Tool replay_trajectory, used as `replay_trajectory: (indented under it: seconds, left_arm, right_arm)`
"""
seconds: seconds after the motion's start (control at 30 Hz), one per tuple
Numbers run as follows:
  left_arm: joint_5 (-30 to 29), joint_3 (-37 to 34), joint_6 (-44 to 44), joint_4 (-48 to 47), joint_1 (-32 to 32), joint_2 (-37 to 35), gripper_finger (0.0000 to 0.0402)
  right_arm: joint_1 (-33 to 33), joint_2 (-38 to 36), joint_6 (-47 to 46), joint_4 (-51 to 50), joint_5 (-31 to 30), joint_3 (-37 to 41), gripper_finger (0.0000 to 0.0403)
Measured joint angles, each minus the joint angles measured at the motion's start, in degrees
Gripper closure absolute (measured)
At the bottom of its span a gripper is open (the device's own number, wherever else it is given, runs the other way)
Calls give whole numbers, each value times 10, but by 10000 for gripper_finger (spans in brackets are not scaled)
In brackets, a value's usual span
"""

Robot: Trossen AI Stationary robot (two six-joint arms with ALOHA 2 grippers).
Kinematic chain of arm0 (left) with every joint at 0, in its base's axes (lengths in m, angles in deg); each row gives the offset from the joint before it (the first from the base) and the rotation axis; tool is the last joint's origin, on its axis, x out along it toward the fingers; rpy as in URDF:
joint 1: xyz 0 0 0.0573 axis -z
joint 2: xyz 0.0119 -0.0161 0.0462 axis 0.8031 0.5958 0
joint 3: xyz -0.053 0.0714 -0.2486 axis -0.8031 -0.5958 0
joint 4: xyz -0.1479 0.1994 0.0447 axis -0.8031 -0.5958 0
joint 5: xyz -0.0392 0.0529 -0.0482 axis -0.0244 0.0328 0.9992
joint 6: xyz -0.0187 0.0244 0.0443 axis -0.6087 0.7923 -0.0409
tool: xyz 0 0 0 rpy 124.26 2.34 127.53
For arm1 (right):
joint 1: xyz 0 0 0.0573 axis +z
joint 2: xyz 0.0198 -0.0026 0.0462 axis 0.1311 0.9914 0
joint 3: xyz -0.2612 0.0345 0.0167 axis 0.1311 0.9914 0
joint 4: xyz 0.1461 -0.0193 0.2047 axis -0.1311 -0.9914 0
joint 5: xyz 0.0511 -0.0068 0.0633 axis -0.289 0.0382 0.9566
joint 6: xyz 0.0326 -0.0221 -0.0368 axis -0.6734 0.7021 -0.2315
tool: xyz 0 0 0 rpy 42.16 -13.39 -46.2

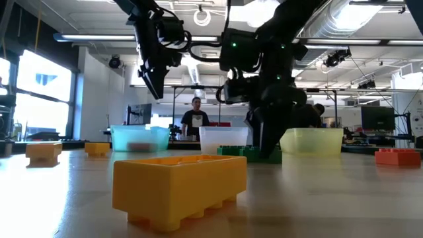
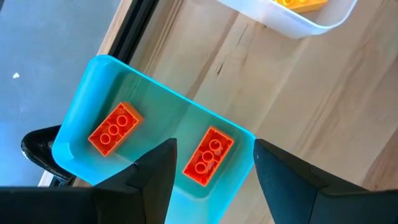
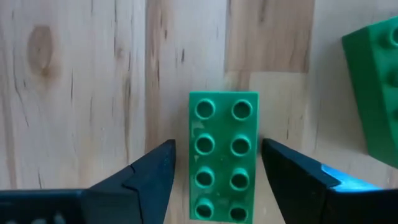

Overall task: Sort & place blocks by color
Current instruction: Put the green game piece into the yellow bin

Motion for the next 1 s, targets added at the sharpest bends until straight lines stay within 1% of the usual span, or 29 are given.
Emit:
replay_trajectory:
  seconds: [0.1, 0.23, 0.47, 0.6, 0.77, 0.9, 1.0]
  left_arm:
    - [0, 0, 0, 0, 0, 0, 202]
    - [0, 0, 0, 1, 0, 0, 202]
    - [0, 0, -1, 1, 0, 0, 202]
    - [0, 0, 0, 1, 0, 0, 202]
    - [0, 0, 0, 3, 0, 0, 202]
    - [0, 0, -2, 3, 0, 0, 202]
    - [0, 0, -4, 3, 0, 0, 202]
  right_arm:
    - [0, 0, -28, 2, -3, 0, 214]
    - [0, -1, -57, 2, 2, -1, 292]
    - [-12, -6, -64, -17, 19, -3, 294]
    - [-31, -32, -63, -48, 10, -2, 294]
    - [-71, -74, -49, -81, -29, -2, 294]
    - [-116, -109, -48, -95, -61, -2, 294]
    - [-158, -137, -48, -104, -108, -2, 294]
